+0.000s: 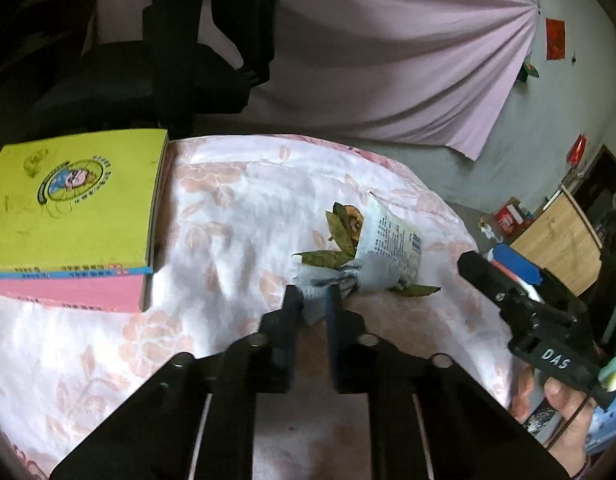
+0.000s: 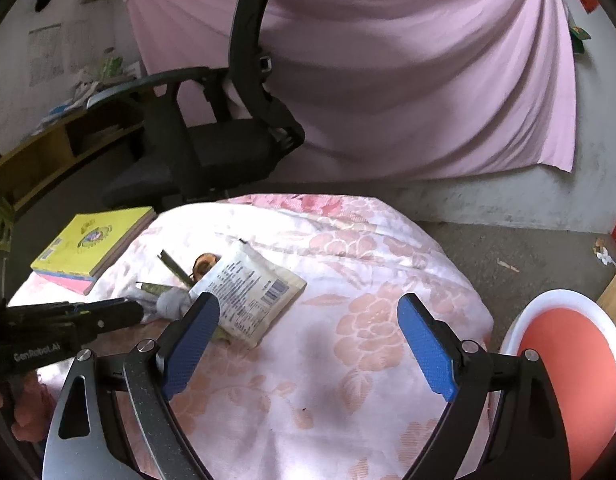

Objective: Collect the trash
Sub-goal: 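Grasp the white printed sachet with the right tool while the left tool grasps a small white wrapper, then lift and carry the white sachet and white wrapper over the orange basin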

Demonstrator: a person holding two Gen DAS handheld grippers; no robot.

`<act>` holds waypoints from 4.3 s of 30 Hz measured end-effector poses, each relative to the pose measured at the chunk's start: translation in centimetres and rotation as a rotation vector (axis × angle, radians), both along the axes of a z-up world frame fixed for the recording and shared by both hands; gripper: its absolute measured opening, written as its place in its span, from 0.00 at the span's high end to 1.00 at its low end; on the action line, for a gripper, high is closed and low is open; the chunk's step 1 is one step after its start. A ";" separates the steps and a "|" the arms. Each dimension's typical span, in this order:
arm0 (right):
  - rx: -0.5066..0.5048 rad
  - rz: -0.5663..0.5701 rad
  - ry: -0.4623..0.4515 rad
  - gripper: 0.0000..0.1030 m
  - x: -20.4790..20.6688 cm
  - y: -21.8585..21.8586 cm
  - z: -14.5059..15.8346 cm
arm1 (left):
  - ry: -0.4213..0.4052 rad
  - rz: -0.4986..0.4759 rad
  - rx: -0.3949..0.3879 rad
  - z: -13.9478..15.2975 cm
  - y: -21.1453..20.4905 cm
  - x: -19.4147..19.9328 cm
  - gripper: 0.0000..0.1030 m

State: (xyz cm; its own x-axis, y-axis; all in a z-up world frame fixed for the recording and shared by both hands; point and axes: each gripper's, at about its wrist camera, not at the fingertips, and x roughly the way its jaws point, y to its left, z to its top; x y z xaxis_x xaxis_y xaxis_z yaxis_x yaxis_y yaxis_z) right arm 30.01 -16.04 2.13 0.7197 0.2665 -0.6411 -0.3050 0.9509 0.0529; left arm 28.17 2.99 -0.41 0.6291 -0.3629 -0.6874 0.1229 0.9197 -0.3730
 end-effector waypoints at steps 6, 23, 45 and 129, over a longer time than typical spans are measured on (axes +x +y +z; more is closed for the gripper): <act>-0.013 -0.006 0.015 0.12 0.3 0.4 -0.1 | -0.027 0.057 -0.051 0.5 2.0 -1.3 1.00; 0.091 -0.027 0.243 0.12 5.2 4.5 -2.0 | 0.002 0.062 -0.142 0.9 4.7 -1.1 0.95; 0.053 0.024 0.259 0.56 4.7 3.3 -2.5 | 0.070 -0.060 -0.251 0.3 2.5 1.1 0.78; 0.214 -0.224 -0.299 0.53 -15.4 -9.5 10.0 | -0.661 -0.106 -0.103 12.7 -9.0 -13.1 1.00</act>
State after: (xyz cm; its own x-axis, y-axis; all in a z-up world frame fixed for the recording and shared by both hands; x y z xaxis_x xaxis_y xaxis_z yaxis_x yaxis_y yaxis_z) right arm 14.58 -25.57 12.09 0.9208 0.1868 -0.3423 -0.1240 0.9725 0.1972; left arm 15.11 -6.06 12.33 0.8627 -0.4890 -0.1289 0.4432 0.8539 -0.2730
